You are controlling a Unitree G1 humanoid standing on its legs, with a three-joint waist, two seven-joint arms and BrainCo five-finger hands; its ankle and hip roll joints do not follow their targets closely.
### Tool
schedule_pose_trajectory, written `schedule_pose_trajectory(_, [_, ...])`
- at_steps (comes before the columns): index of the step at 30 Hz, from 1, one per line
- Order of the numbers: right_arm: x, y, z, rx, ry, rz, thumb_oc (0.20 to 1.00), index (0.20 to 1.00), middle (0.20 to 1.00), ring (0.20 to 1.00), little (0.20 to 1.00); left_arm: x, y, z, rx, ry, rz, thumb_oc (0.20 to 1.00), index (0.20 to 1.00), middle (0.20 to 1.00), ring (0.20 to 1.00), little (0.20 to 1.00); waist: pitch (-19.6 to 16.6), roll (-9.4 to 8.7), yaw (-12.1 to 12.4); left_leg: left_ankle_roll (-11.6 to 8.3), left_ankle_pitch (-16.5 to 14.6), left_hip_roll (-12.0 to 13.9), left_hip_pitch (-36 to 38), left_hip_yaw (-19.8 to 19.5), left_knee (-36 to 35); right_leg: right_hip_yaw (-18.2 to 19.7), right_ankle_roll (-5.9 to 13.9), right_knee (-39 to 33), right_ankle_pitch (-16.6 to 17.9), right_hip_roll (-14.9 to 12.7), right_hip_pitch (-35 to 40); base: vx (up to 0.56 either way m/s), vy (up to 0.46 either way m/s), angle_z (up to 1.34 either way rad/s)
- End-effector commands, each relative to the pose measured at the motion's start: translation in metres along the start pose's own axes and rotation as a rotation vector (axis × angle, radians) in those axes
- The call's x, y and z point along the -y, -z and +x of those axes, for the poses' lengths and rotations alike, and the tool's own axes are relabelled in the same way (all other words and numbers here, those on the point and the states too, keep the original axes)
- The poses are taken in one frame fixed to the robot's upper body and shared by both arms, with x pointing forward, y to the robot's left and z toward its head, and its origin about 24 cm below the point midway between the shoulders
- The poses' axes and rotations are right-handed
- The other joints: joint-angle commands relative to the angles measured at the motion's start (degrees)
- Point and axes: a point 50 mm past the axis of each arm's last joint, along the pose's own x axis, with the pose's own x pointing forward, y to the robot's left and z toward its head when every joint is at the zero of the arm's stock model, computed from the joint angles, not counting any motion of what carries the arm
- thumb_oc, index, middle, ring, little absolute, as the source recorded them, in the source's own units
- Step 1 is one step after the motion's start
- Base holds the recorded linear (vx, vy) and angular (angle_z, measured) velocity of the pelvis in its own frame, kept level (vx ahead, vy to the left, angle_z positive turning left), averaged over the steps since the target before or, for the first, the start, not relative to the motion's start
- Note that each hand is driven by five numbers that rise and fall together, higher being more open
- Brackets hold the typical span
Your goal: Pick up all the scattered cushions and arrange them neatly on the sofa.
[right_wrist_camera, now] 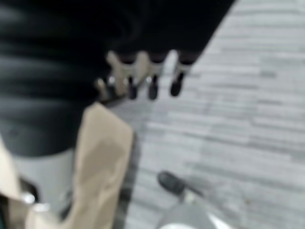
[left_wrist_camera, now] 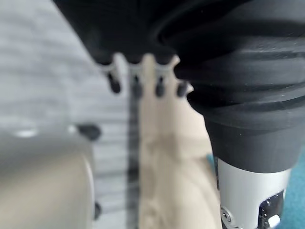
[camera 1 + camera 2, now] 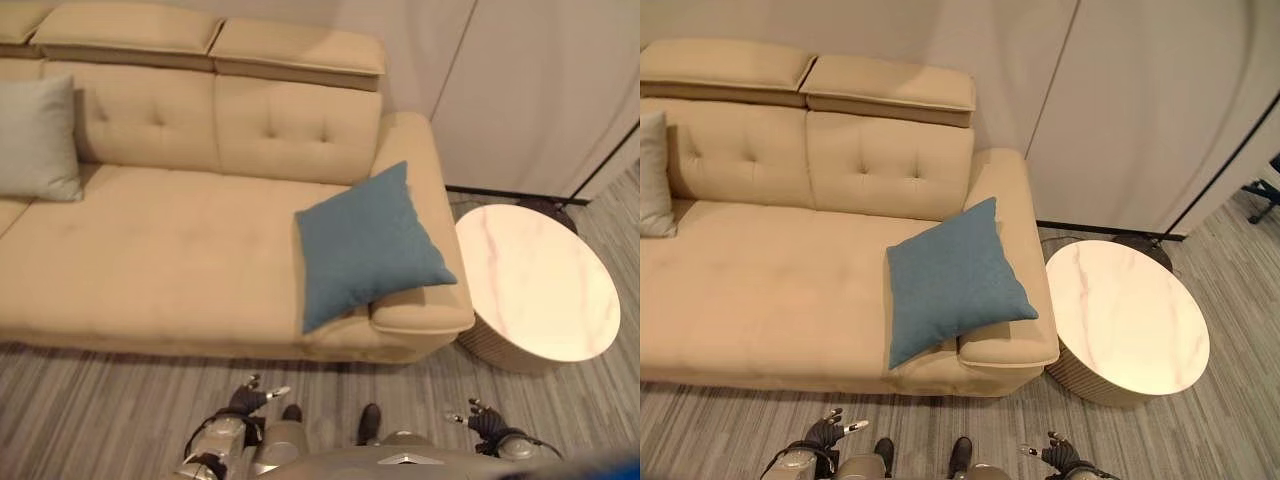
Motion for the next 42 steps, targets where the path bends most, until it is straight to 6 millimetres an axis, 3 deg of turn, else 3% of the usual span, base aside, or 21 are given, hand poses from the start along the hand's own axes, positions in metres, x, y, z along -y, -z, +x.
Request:
schedule_pose_trajectory(1, [0.004, 0.001, -0.001, 0.008, 0.021, 0.017, 1.000, 1.000, 1.000, 1.000, 1.000, -0.010, -0.018, 0.003, 0.069, -0.036, -0.012, 1.000, 1.000, 1.000, 1.000, 1.000, -1.26, -1.19, -0.29, -1.23, 4.65, 1.54, -1.80, 2.21, -4.50, 3.12, 8.53, -0.28, -0.84, -1.45, 3.97, 0.28, 0.132, 0.36])
schedule_pose_trajectory(4, [0.001, 0.001, 0.000, 0.003, 0.010, 0.007, 1.000, 1.000, 1.000, 1.000, 1.000, -0.012, -0.014, 0.002, 0.060, -0.044, -0.034, 1.000, 1.000, 1.000, 1.000, 1.000, -1.48, -1.51, 0.60, -1.19, 3.71, 0.90, -2.11, 0.47, -3.27, 3.76, 8.68, 0.59, -2.11, -1.98, 5.09, 0.22, 0.159, 0.06])
schedule_pose_trajectory(8, [-0.003, -0.002, 0.000, 0.008, 0.000, 0.000, 1.000, 1.000, 1.000, 1.000, 1.000, -0.012, -0.007, 0.000, 0.041, -0.037, -0.021, 1.000, 1.000, 1.000, 1.000, 1.000, -2.32, -1.90, 0.86, 0.10, 1.77, -0.64, -0.42, 1.31, -3.54, 4.94, 9.94, 4.38, -2.11, -4.10, 4.70, 0.19, 0.223, -0.26])
schedule_pose_trajectory(11, [-0.006, -0.009, 0.002, 0.033, -0.010, -0.001, 1.000, 1.000, 1.000, 1.000, 1.000, -0.015, -0.015, 0.000, 0.080, -0.044, -0.035, 1.000, 1.000, 1.000, 1.000, 1.000, -1.70, -1.93, 1.30, 1.40, 0.28, -1.42, 1.36, 2.62, -3.46, 5.29, 11.24, 11.40, 0.10, -6.06, 1.71, 0.12, 0.213, -0.31])
schedule_pose_trajectory(14, [-0.006, -0.011, 0.001, 0.044, -0.003, 0.017, 1.000, 1.000, 1.000, 1.000, 1.000, -0.017, -0.029, 0.000, 0.144, -0.050, -0.069, 1.000, 1.000, 1.000, 1.000, 1.000, -1.22, -1.50, 1.08, 2.20, -0.64, -1.98, 3.64, 2.63, -4.47, 4.87, 11.17, 15.61, 1.24, -7.10, -0.84, 0.13, 0.158, -0.27])
schedule_pose_trajectory(18, [0.001, -0.011, 0.001, 0.058, 0.030, 0.041, 1.000, 1.000, 1.000, 1.000, 1.000, -0.024, -0.048, -0.001, 0.231, -0.083, -0.101, 1.000, 1.000, 1.000, 1.000, 1.000, -0.78, -1.53, -0.04, 2.09, -1.45, -2.67, 6.40, 2.20, -6.41, 4.73, 10.96, 9.49, 3.20, -7.16, -3.11, 0.17, 0.050, -0.06])
schedule_pose_trajectory(19, [0.008, -0.012, 0.000, 0.073, 0.063, 0.057, 1.000, 1.000, 1.000, 1.000, 1.000, -0.028, -0.059, -0.002, 0.276, -0.101, -0.129, 1.000, 1.000, 1.000, 1.000, 1.000, -0.32, -2.04, -1.10, 2.01, -2.18, -3.34, 7.33, 1.63, -6.39, 6.11, 11.42, 5.02, 4.68, -6.61, -5.41, 0.14, -0.002, -0.10])
schedule_pose_trajectory(24, [0.027, -0.019, -0.004, 0.143, 0.131, 0.069, 1.000, 1.000, 1.000, 1.000, 1.000, -0.034, -0.065, -0.004, 0.316, -0.130, -0.160, 1.000, 1.000, 1.000, 1.000, 1.000, -0.42, -2.63, -2.46, 2.01, -3.35, -3.93, 8.88, 1.39, -5.63, 7.75, 12.46, 4.08, 6.40, -6.48, -3.97, 0.12, 0.003, 0.17])
schedule_pose_trajectory(26, [0.055, -0.042, -0.012, 0.276, 0.220, 0.069, 1.000, 1.000, 1.000, 1.000, 1.000, -0.042, -0.064, -0.008, 0.343, -0.155, -0.195, 1.000, 1.000, 1.000, 1.000, 1.000, -1.05, -2.56, -3.34, 2.01, -3.66, -4.10, 9.38, 1.69, -5.74, 8.23, 12.58, 3.69, 6.95, -6.03, -3.36, 0.11, -0.009, -0.08])
schedule_pose_trajectory(29, [0.071, -0.051, -0.020, 0.345, 0.272, 0.082, 1.000, 1.000, 1.000, 1.000, 1.000, -0.046, -0.058, -0.010, 0.336, -0.166, -0.216, 1.000, 1.000, 1.000, 1.000, 1.000, -1.63, -2.41, -3.72, 1.98, -4.02, -4.11, 9.73, 1.80, -5.61, 8.60, 12.52, 3.24, 6.76, -5.82, -2.72, 0.08, -0.004, -0.18])
schedule_pose_trajectory(32, [0.096, -0.075, -0.038, 0.487, 0.358, 0.059, 1.000, 1.000, 1.000, 1.000, 1.000, -0.051, -0.052, -0.014, 0.338, -0.178, -0.249, 1.000, 1.000, 1.000, 1.000, 1.000, -2.57, -2.28, -3.85, 1.89, -4.21, -3.98, 10.56, 1.94, -6.18, 8.16, 12.61, 2.14, 6.52, -5.71, -1.42, 0.10, -0.005, -0.07])
schedule_pose_trajectory(33, [0.109, -0.092, -0.052, 0.584, 0.410, 0.061, 1.000, 1.000, 1.000, 1.000, 1.000, -0.052, -0.048, -0.015, 0.331, -0.188, -0.267, 1.000, 1.000, 1.000, 1.000, 1.000, -3.04, -2.28, -3.93, 1.86, -4.20, -3.93, 10.88, 2.12, -6.72, 7.81, 12.76, 1.61, 6.46, -5.64, -0.83, 0.08, -0.004, -0.07])
schedule_pose_trajectory(35, [0.113, -0.095, -0.055, 0.604, 0.425, 0.072, 1.000, 1.000, 1.000, 1.000, 1.000, -0.052, -0.047, -0.015, 0.328, -0.190, -0.273, 1.000, 1.000, 1.000, 1.000, 1.000, -3.16, -2.25, -3.93, 1.81, -4.07, -3.79, 11.11, 2.10, -7.26, 7.62, 12.81, 1.25, 6.37, -5.53, -0.51, 0.05, -0.002, -0.03])
schedule_pose_trajectory(36, [0.118, -0.112, -0.064, 0.693, 0.441, 0.106, 1.000, 1.000, 1.000, 1.000, 1.000, -0.053, -0.049, -0.016, 0.336, -0.189, -0.278, 1.000, 1.000, 1.000, 1.000, 1.000, -3.16, -2.28, -3.80, 1.71, -3.75, -3.64, 11.21, 2.19, -7.98, 7.37, 12.89, 0.66, 6.32, -5.42, -0.31, 0.03, 0.001, 0.00])
schedule_pose_trajectory(39, [0.120, -0.127, -0.071, 0.770, 0.435, 0.155, 1.000, 1.000, 1.000, 1.000, 1.000, -0.053, -0.052, -0.015, 0.341, -0.186, -0.272, 1.000, 1.000, 1.000, 1.000, 1.000, -3.03, -2.39, -3.59, 1.54, -3.20, -3.46, 11.03, 2.22, -9.06, 6.77, 12.97, 0.16, 6.25, -5.25, -0.37, 0.00, 0.000, 0.00])
schedule_pose_trajectory(42, [0.115, -0.160, -0.082, 0.929, 0.364, 0.279, 1.000, 1.000, 1.000, 1.000, 1.000, -0.052, -0.070, -0.015, 0.398, -0.172, -0.259, 1.000, 1.000, 1.000, 1.000, 1.000, -1.48, -3.13, -2.54, 1.28, -2.17, -3.01, 9.46, 1.94, -9.99, 5.74, 13.00, -0.34, 6.29, -5.24, -1.53, -0.11, -0.039, 0.11])
